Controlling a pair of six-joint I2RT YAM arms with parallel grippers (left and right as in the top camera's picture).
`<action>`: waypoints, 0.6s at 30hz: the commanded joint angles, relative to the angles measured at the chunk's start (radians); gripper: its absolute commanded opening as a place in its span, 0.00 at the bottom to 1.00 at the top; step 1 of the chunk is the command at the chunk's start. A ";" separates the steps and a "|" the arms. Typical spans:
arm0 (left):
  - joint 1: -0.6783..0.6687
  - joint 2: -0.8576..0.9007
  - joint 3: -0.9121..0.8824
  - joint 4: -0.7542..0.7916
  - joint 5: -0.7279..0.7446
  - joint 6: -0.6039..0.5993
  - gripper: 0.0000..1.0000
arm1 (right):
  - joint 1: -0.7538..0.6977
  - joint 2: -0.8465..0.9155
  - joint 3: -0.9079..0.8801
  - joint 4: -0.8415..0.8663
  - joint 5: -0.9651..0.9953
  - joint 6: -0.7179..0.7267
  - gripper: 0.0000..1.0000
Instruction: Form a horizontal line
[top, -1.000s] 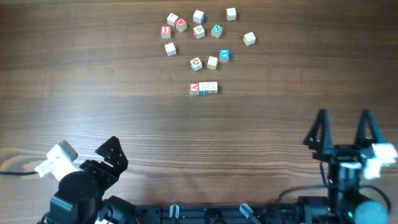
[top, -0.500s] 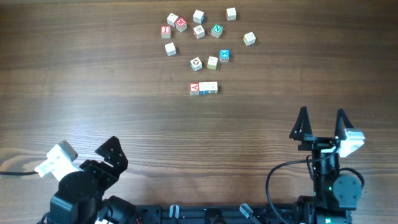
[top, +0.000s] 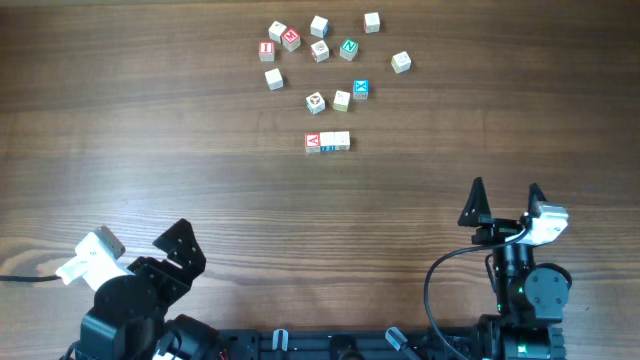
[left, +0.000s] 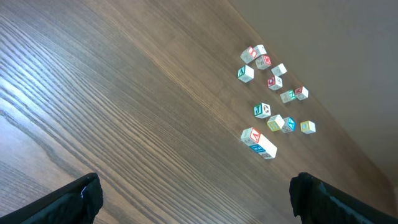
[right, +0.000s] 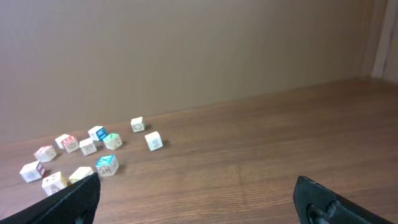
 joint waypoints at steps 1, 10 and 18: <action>-0.004 -0.004 -0.004 0.000 -0.006 0.005 1.00 | -0.006 -0.014 -0.002 -0.001 -0.028 -0.018 1.00; -0.004 -0.004 -0.004 0.000 -0.006 0.005 1.00 | -0.006 -0.015 -0.002 -0.001 -0.028 -0.018 1.00; -0.004 -0.004 -0.004 0.000 -0.006 0.005 1.00 | -0.006 -0.015 -0.002 -0.001 -0.028 -0.018 1.00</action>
